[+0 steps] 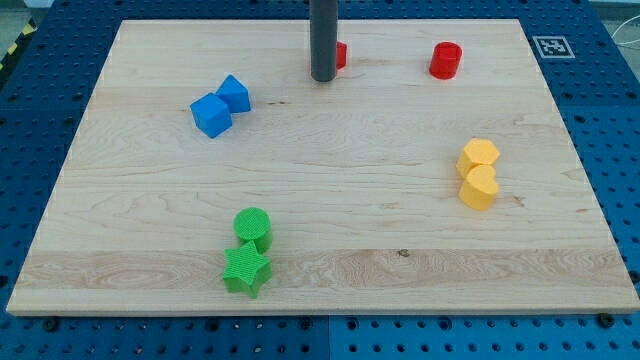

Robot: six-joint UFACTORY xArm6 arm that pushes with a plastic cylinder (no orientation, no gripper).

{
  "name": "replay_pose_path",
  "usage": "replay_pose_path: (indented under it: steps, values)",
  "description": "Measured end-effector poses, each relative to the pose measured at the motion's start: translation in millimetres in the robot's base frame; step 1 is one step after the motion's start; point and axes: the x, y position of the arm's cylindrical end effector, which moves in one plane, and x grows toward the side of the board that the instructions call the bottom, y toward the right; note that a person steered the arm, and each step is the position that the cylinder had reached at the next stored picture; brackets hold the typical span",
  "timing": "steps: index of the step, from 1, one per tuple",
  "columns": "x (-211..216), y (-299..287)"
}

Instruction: Push the red circle left a bit

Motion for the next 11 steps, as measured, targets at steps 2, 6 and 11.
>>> replay_pose_path:
  steps: [2, 6, 11]
  values:
    - [37, 57]
    - [-19, 203]
    - [2, 173]
